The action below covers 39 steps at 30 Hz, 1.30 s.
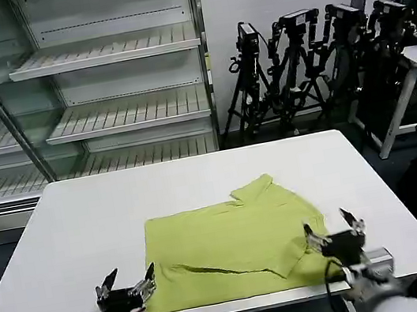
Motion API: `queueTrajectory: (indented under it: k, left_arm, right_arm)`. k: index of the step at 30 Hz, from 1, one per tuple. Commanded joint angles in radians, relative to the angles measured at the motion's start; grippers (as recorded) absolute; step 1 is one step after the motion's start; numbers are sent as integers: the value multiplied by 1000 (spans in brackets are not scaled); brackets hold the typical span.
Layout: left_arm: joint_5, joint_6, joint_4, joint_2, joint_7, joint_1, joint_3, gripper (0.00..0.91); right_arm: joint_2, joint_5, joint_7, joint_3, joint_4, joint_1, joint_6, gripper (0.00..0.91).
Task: Fold and organize the clothes.
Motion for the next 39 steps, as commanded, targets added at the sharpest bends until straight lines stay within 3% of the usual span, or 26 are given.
queueTrajectory:
  k: [1,6,13,34,37,38,39]
  left_arm:
    - [-122,17,293,98,-39,-351,134,907]
    - [-122,16,388,105,-41,-427,207,907]
    - [-153,17,496,105,-55,-545,293,907]
    - [-179,15,589,67,-50,-653,373,907]
    - [-180,15,597,64,-45,-652,378,907]
    - [-180,15,595,64,-44,-647,378,907]
    - [-179,14,593,63,-44,-644,378,333]
  right_arm:
    - [23,170,101,-248,-453,544,-7,907]
    - [65,249,132,-308,-581,644,-8,907]
    - [109,234,118,-338,-752,737,-5,907]
    - [184,213,100,-336,-882,747,-6,907]
    - [193,232,109,-335,-894,749,-6,836]
    - [195,236,112,-335,-899,750,-6,564]
    - [196,239,113,-337,-902,750,-6,322]
